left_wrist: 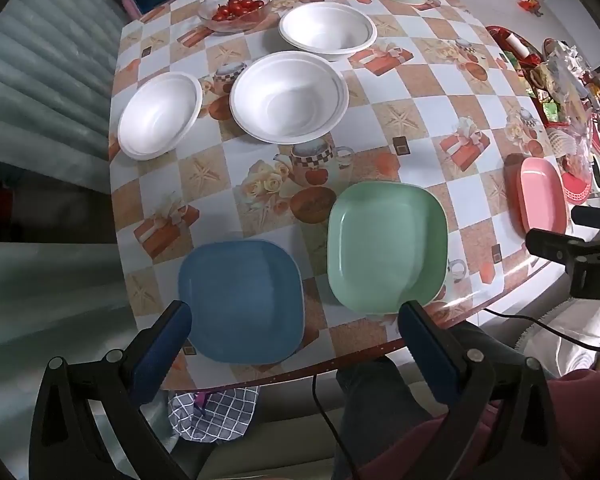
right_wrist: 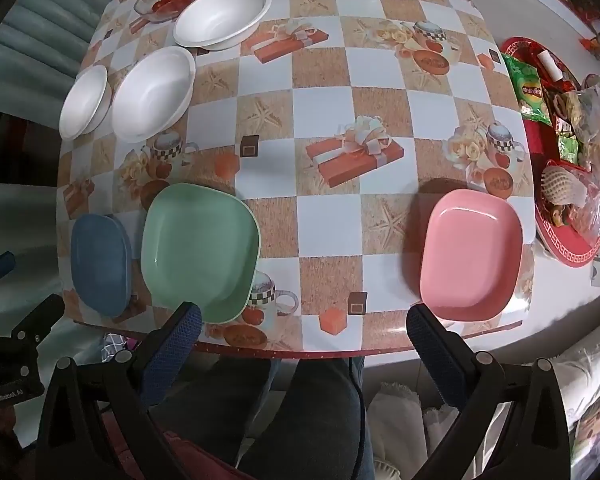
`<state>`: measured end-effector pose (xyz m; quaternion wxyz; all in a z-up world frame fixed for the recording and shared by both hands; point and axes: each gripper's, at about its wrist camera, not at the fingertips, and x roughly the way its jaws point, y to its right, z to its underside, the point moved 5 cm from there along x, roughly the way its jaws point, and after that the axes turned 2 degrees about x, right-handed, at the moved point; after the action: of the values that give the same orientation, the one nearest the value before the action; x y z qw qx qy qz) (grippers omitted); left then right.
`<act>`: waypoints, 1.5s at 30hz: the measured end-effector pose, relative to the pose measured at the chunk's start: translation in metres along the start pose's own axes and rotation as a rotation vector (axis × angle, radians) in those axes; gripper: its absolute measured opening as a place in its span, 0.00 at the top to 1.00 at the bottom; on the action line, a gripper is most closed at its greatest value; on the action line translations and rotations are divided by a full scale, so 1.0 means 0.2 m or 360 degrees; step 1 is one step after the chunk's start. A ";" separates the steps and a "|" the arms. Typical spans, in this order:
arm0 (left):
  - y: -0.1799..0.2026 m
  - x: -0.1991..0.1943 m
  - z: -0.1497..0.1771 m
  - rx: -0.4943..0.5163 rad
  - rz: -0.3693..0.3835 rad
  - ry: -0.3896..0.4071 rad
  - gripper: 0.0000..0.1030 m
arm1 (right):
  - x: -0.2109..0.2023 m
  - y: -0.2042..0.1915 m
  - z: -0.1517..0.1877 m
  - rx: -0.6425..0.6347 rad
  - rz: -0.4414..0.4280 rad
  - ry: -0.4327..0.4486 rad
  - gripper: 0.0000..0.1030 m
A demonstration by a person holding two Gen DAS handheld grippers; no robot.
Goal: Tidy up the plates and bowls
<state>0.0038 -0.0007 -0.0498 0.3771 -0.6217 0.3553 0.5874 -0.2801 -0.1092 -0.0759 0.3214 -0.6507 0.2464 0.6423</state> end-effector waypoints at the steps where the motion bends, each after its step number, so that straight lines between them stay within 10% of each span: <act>1: 0.00 0.00 0.00 -0.0001 -0.0001 0.0000 0.00 | 0.00 0.00 0.00 0.0001 0.0005 -0.0002 0.00; 18: 0.02 -0.01 0.01 -0.0009 -0.0011 -0.0032 0.00 | 0.02 0.00 0.06 0.0035 0.0015 -0.0006 0.00; 28: -0.05 0.01 -0.03 -0.0006 -0.0041 0.0249 0.00 | 0.06 -0.01 0.09 0.0049 -0.0012 -0.0003 0.00; 45: -0.07 0.07 -0.03 -0.0002 -0.0047 0.0119 0.00 | 0.09 0.00 0.11 0.0063 0.0008 -0.0032 0.00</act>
<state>0.0200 0.0013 -0.0630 0.3717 -0.6488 0.3594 0.5583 -0.2946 -0.0906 -0.0925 0.3352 -0.6371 0.2574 0.6446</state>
